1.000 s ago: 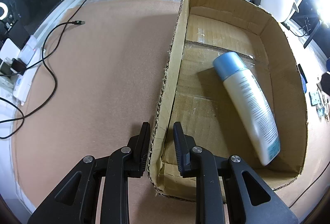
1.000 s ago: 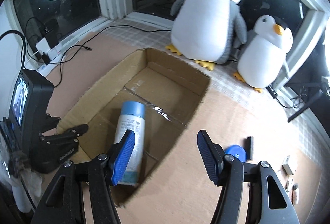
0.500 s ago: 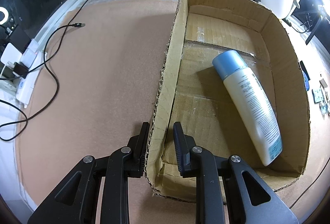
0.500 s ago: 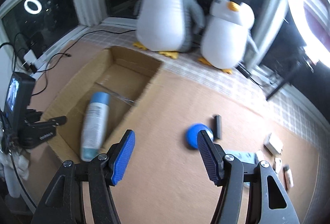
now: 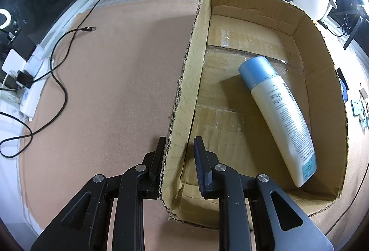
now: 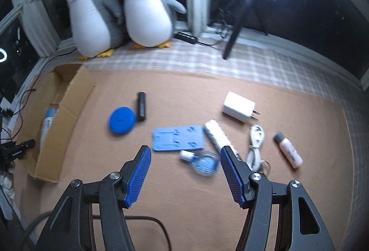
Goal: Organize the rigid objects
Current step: 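Move the right gripper back to the small blue eye-drop bottle, then close the right gripper on the blue eye-drop bottle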
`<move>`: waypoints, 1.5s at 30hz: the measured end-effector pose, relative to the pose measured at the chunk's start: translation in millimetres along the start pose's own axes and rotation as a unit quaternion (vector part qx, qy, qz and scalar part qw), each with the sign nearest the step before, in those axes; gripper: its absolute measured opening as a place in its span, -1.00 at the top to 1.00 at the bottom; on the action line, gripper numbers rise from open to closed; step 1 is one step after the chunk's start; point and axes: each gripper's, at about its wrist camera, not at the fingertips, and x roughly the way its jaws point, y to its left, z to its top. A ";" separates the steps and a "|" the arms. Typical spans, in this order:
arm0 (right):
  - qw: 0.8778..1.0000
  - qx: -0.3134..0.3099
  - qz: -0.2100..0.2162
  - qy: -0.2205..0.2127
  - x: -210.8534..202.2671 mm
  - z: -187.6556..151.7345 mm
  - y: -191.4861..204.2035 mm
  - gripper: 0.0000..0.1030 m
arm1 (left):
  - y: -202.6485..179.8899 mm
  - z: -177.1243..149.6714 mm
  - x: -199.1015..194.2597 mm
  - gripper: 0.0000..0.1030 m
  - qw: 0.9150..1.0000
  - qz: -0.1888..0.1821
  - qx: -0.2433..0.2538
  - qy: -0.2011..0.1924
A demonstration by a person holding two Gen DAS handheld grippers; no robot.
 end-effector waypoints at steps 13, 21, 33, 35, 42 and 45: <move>0.996 -0.061 0.038 0.046 27.2 -14.6 -21.3 0.21 | -1.1 -0.3 -0.5 0.62 1.000 0.001 -0.001 0.000; 0.990 -0.117 0.041 0.066 50.0 -6.2 -10.3 0.20 | 0.3 0.2 -0.5 0.62 1.000 0.000 -0.003 0.002; 0.985 -0.137 0.049 0.095 77.2 -0.1 -7.4 0.20 | 2.4 0.5 0.1 0.62 1.000 0.000 -0.005 0.002; 0.984 -0.136 0.050 0.100 79.7 -1.5 -9.3 0.20 | 2.2 0.6 0.1 0.62 1.000 0.000 -0.005 0.002; 0.983 -0.140 0.055 0.104 80.9 -11.5 -9.0 0.20 | 3.1 0.2 0.3 0.62 1.000 -0.001 -0.006 0.002; 0.983 -0.143 0.051 0.106 80.8 -14.4 -6.6 0.20 | 3.1 0.3 0.4 0.62 1.000 -0.001 -0.006 0.002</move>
